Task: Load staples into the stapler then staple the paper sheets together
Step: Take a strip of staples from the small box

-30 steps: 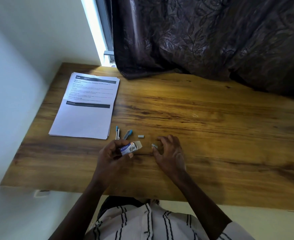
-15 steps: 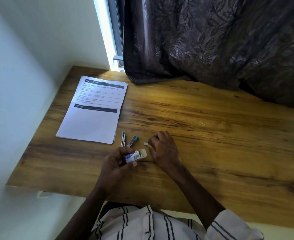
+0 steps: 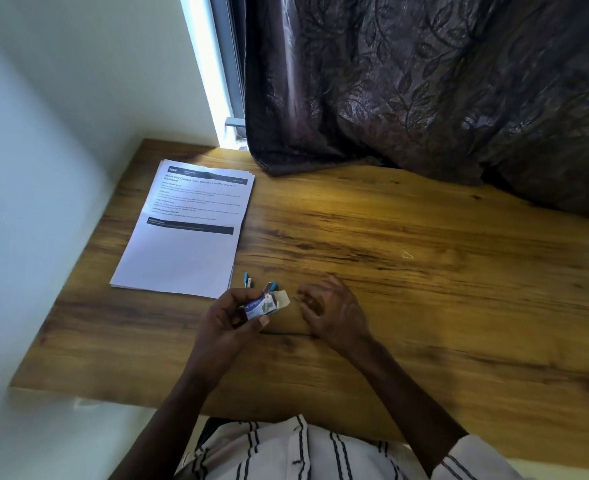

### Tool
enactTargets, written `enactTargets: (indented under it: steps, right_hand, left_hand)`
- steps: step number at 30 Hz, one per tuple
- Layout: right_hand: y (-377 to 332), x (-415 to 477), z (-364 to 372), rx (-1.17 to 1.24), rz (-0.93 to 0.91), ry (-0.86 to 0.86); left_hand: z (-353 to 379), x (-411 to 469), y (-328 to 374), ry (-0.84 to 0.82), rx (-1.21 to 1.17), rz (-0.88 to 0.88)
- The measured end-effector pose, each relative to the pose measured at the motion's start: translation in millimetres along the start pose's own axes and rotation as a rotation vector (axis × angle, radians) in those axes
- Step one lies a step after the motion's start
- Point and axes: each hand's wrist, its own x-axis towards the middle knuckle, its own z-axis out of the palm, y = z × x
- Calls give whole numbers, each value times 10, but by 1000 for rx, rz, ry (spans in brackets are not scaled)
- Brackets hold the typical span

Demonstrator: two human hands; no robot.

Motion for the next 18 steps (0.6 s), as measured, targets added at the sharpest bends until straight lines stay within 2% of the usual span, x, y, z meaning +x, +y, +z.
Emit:
enactTargets:
  steps: [4,7,12,18]
  right_hand:
    - [-52,-142,-141,486,107,201]
    - [-191,-233,-275,698,143,243]
    - [-300,-222,-375,731,172,102]
    - [-324,-164,-375,746,230,108]
  left_hand:
    - [9,33,24,9,-8,-2]
    - [35,50,43,13,-18,-2]
    - [72,62,59,-20,33,29]
    - [101,90,69,-35,80,59]
